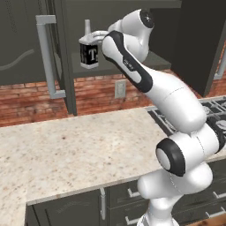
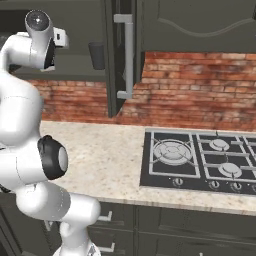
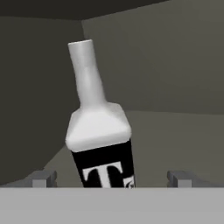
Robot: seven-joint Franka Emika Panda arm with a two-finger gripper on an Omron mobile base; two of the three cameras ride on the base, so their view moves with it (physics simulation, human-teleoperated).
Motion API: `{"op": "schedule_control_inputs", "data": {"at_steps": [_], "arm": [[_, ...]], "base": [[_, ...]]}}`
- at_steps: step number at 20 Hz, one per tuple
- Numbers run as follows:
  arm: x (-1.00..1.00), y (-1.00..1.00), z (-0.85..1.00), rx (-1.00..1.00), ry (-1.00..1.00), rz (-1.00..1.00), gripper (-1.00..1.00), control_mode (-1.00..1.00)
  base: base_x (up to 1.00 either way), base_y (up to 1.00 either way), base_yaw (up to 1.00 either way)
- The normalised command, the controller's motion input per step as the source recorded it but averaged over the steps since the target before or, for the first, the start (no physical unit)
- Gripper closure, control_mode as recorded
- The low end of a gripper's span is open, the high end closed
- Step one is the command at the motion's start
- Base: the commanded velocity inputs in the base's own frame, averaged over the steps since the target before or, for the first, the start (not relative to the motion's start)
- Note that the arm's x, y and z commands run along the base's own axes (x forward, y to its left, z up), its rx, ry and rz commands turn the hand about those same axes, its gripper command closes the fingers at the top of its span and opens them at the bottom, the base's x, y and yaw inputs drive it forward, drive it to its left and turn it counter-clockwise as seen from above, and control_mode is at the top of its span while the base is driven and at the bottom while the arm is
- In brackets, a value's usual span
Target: There is a bowl on the dining counter. Grab a lemon wedge from the fridge and place it in the bowl. Then get the liquor bottle and glass cup from the cabinet and place them next to the bowl.
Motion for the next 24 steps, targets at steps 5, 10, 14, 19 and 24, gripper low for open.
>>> {"op": "schedule_control_inputs", "data": {"at_steps": [5,10,14,19,24], "arm": [[0.6,0.36,0.06,0.0,0.09,0.0,-1.0,-1.0],[0.47,0.35,0.12,0.0,-0.02,0.0,-1.0,-1.0],[0.16,0.15,0.15,0.0,-0.12,0.0,-1.0,-1.0],[0.0,0.0,0.1,0.0,-0.14,0.0,-1.0,-1.0],[0.07,0.0,0.0,0.0,-0.04,0.0,-1.0,-1.0]], "base": [[0.0,0.0,0.0],[0.0,0.0,0.0],[0.0,0.0,0.0],[0.0,0.0,0.0],[0.0,0.0,0.0]]}}
